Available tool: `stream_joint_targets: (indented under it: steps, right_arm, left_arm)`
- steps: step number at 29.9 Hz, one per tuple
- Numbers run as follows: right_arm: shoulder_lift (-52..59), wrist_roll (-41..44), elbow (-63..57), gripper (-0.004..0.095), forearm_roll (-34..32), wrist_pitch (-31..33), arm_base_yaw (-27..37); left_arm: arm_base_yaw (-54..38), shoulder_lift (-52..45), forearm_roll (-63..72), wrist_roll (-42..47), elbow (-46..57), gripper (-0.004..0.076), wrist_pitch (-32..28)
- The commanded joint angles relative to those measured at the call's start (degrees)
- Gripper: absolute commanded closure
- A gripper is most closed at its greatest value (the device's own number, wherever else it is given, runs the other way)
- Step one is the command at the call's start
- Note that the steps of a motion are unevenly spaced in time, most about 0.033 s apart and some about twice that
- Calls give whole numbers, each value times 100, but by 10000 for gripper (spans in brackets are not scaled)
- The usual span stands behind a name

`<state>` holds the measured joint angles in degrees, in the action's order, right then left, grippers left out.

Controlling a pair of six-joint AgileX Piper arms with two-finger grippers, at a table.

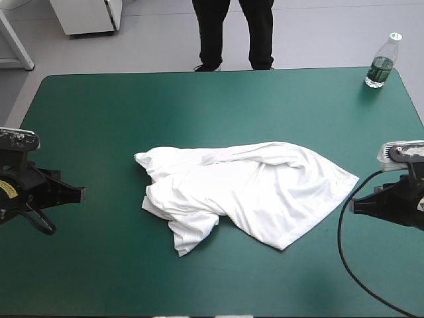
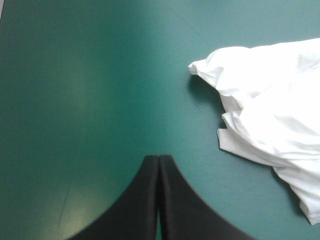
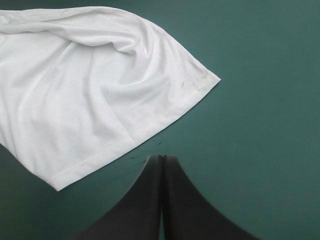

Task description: Fold the cloth

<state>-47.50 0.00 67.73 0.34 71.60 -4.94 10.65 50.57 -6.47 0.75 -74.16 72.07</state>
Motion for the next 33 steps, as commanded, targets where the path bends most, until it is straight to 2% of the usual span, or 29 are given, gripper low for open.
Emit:
stream_joint_targets:
  steps: [1, 5, 8, 11, 14, 16, 21, 24, 28, 33]
  right_arm:
    - [9, 0, 163, 925, 10, -99, -13]
    - [9, 0, 163, 925, 10, -99, -13]
    - [9, 0, 163, 925, 10, -99, -13]
    - [9, 0, 163, 925, 10, -99, -13]
    - [9, 0, 163, 925, 49, -99, -13]
    - [9, 0, 163, 925, 49, -99, -13]
    - [9, 0, 163, 925, 49, -99, -13]
    - [9, 0, 163, 925, 49, -99, -13]
    - [9, 0, 163, 925, 49, -99, -13]
    - [9, 0, 163, 925, 49, -169, -13]
  left_arm:
    - [10, -26, -14, 0, -171, 746, -142]
    - [10, -26, -10, 0, -171, 736, -131]
    - [10, -26, 115, -245, -171, 644, -131]
    - [10, -26, 355, -288, -171, 464, -111]
    - [10, 24, 615, -330, -171, 220, -8]
    - [10, 87, 703, -386, -171, 140, 6]
    - [10, 490, 704, -473, -171, 187, -114]
    - [10, 848, 731, -473, -171, 216, -423]
    - [10, 1499, 854, -473, -194, 220, -752]
    - [10, 2425, 1049, -654, -682, 220, -701]
